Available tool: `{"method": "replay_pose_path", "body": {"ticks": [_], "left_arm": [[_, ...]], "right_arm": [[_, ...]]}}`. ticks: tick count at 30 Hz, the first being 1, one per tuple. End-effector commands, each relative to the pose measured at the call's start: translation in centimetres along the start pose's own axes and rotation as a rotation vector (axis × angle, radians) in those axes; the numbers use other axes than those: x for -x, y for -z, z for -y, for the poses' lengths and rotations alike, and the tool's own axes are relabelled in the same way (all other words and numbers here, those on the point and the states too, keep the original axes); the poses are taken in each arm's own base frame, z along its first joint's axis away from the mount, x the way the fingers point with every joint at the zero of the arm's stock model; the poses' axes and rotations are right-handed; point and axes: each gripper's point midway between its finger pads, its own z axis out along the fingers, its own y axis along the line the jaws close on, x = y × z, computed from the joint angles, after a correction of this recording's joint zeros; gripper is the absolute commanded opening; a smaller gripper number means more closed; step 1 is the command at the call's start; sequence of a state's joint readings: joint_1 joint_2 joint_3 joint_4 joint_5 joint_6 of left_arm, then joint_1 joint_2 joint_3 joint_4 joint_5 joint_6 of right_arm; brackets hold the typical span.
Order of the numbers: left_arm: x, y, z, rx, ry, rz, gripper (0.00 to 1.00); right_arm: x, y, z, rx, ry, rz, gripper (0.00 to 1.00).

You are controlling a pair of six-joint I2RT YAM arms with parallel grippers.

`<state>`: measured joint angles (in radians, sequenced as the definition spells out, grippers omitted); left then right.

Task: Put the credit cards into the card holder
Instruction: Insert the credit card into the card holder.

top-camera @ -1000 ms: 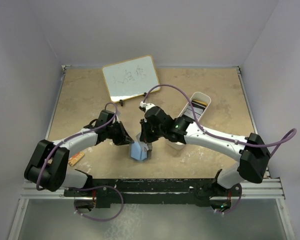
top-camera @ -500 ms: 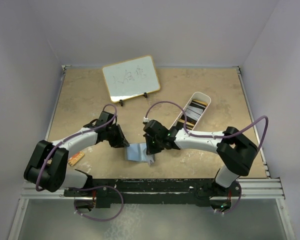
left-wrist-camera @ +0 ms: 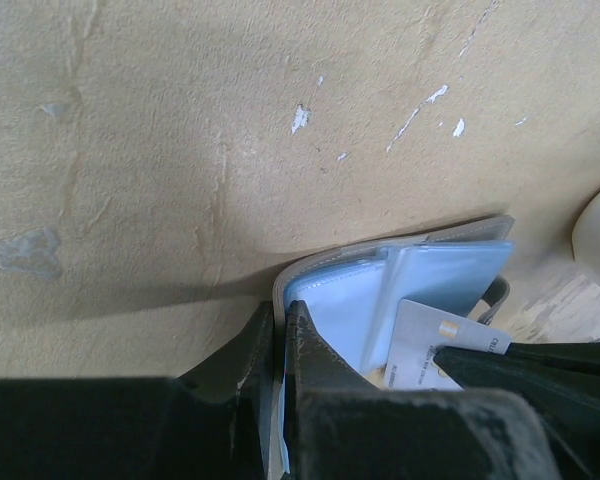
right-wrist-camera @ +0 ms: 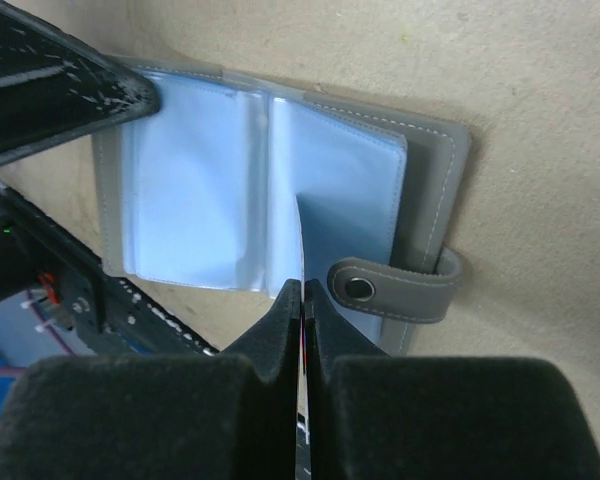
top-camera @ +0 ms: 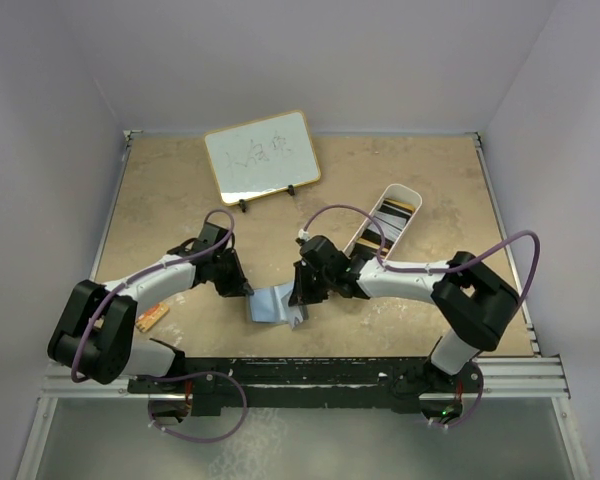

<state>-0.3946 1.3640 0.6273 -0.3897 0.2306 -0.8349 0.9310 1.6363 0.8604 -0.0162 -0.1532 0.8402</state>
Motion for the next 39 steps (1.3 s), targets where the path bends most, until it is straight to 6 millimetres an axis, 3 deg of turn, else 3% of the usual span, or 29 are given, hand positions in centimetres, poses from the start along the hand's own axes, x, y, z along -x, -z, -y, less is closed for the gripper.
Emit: {"method": "replay_pose_path", "body": {"ticks": [1, 24, 31, 39], "left_arm": [[0.8, -0.3, 0.1, 0.003, -0.034, 0.039, 0.0], [-0.1, -1.1, 0.0, -0.006, -0.029, 0.019, 0.0], [0.1, -1.0, -0.2, 0.01, -0.032, 0.025, 0.09], [0.1, -1.1, -0.3, 0.022, -0.036, 0.02, 0.09]], "right_arm": [[1.4, 0.6, -2.3, 0.114, -0.045, 0.044, 0.0], [3.1, -0.8, -1.5, 0.144, -0.064, 0.075, 0.0], [3.0, -1.9, -1.4, 0.189, -0.093, 0.033, 0.0], [2.8, -2.2, -1.5, 0.226, -0.106, 0.027, 0.0]]}}
